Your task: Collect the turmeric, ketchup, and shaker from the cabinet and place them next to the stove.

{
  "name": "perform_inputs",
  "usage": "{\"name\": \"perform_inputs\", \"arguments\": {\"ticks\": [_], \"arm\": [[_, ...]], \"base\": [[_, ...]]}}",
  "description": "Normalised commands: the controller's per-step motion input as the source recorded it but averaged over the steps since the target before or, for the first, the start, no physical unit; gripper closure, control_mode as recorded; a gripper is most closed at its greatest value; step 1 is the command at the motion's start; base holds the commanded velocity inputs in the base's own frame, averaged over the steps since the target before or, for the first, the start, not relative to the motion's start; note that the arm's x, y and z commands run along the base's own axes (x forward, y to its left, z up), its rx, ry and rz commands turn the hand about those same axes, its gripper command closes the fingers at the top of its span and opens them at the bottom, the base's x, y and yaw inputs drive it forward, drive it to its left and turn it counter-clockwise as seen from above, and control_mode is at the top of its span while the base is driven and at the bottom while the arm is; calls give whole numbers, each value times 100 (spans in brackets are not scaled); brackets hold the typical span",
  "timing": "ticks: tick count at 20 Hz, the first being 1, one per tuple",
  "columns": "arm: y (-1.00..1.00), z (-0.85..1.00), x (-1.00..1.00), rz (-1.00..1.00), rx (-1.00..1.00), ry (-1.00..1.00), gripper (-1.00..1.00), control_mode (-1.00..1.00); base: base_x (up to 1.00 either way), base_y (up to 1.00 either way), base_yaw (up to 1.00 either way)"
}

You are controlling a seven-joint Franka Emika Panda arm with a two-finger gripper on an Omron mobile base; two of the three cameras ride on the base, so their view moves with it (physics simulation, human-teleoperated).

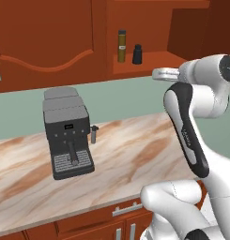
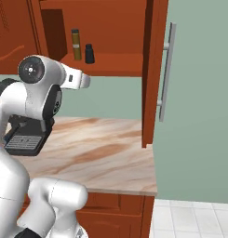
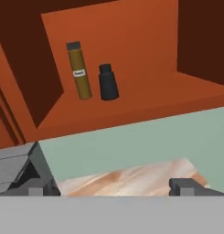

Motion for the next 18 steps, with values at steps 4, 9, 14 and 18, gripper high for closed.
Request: {"name": "perform_inputs", "arguments": {"ticks": [4,9,14,18], "arm": [[-42,27,15,0,0,-19,-100,-100],[-2,15,2,-1,0,-3,-100,-100],[-26,0,11,0,1,0,-100,-100],[-5,-3,15,0,0,0,-100,-100]], "base": [[0,0,0],[0,0,0],[0,0,0],[0,0,0]]}}
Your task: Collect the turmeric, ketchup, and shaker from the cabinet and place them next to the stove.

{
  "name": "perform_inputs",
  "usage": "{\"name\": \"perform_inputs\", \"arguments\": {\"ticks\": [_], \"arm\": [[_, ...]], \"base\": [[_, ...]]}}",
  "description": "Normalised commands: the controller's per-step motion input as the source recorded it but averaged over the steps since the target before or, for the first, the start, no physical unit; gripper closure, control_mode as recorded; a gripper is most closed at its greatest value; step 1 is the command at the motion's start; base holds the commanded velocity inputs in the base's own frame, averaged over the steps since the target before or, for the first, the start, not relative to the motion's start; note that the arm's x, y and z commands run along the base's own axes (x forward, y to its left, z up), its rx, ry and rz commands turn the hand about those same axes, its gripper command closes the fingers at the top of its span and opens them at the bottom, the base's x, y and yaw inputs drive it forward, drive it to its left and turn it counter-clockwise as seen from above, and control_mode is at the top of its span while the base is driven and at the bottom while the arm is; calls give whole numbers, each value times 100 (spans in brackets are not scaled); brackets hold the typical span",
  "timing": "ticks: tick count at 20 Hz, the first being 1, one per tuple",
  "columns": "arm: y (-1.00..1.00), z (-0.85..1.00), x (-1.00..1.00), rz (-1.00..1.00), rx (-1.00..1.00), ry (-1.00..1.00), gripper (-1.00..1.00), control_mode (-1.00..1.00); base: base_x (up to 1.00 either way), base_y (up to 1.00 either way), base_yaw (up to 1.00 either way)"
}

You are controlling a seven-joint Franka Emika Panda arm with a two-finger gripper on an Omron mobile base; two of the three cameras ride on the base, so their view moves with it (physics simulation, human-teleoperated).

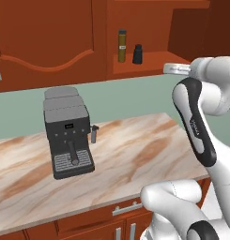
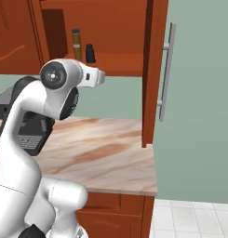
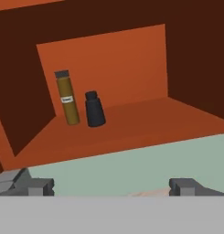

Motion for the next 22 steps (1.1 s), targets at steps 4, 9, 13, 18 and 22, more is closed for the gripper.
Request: {"name": "perform_inputs", "arguments": {"ticks": [4,9,13,18,22], "arm": [[4,6,48,0,0,5,-100,-100],[16,21,47,0,0,3,-100,-100],[-2,27,38,2,0,0,-100,-100],[-2,17,33,6,-5,0,-100,-100],[-8,1,39,12,-16,-3,-100,-100]], "base": [[0,0,0],[0,0,0],[0,0,0],[0,0,0],[0,0,0]]}}
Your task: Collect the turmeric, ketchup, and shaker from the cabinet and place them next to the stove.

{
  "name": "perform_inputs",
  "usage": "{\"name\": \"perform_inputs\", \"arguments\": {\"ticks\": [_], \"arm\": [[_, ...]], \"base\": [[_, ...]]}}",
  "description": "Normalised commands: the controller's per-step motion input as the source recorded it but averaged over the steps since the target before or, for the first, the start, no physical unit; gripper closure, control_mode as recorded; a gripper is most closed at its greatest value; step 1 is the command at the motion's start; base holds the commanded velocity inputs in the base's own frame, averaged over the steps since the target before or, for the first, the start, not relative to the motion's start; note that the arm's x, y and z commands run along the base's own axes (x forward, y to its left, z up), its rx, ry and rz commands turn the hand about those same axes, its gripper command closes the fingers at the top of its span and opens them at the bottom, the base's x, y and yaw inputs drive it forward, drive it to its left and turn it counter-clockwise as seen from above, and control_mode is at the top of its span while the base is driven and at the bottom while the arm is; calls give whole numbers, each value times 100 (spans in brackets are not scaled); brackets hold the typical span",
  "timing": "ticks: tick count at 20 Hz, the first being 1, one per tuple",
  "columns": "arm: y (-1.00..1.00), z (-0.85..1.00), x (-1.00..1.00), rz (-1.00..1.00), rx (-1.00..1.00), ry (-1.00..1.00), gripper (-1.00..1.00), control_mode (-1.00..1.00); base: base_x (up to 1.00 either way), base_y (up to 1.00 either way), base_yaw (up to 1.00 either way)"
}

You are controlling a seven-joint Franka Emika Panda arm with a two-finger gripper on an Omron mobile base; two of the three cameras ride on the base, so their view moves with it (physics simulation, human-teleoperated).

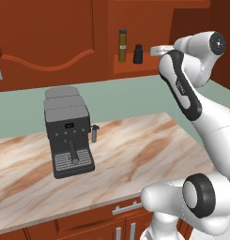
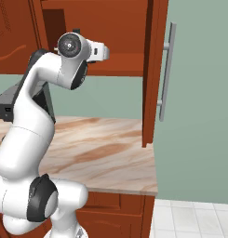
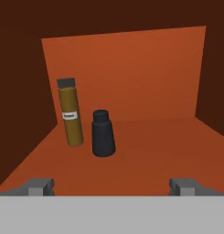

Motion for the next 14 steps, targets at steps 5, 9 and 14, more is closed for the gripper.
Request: {"name": "perform_inputs", "arguments": {"ticks": [5,9,14], "arm": [[-9,1,27,13,-15,-4,-100,-100],[-1,0,11,6,-1,0,-100,-100],[-1,0,17,1,2,1,-100,-100]], "base": [[0,0,0],[0,0,0],[0,0,0]]}}
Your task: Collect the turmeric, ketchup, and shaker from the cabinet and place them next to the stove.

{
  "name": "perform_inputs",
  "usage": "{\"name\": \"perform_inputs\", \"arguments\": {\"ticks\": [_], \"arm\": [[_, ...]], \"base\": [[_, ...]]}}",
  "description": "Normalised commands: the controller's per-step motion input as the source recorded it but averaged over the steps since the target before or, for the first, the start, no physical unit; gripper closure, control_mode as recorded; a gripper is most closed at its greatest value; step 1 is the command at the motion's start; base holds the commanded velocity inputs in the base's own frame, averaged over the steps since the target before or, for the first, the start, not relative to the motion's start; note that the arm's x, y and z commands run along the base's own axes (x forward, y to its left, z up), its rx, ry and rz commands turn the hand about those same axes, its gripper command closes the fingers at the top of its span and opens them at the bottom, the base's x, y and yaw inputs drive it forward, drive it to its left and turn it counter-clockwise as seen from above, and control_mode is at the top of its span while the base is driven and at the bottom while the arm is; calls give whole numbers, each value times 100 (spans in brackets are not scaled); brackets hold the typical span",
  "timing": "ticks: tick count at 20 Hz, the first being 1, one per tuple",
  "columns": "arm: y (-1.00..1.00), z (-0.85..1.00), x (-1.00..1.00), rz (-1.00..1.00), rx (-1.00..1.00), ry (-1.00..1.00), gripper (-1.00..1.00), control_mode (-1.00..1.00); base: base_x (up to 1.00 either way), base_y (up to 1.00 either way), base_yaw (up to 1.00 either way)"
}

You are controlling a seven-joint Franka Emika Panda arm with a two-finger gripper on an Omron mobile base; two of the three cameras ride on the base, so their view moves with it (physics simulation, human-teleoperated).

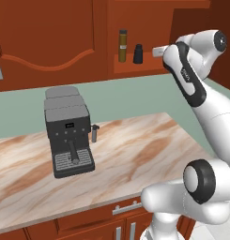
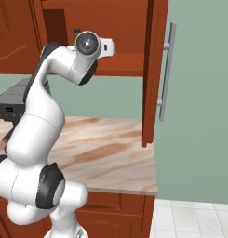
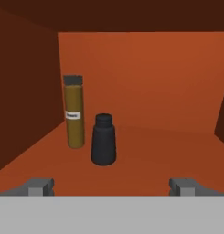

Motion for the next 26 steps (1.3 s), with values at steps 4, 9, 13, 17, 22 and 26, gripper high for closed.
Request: {"name": "perform_inputs", "arguments": {"ticks": [4,9,13,17,22,26], "arm": [[0,0,28,0,1,4,-100,-100],[2,0,25,0,0,5,-100,-100],[20,0,23,0,0,4,-100,-100],[27,0,18,0,0,7,-100,-100],[10,0,23,0,0,2,-100,-100],[0,0,29,0,0,0,-100,-100]], "base": [[0,0,0],[0,0,0],[0,0,0],[0,0,0],[0,0,0],[0,0,0]]}}
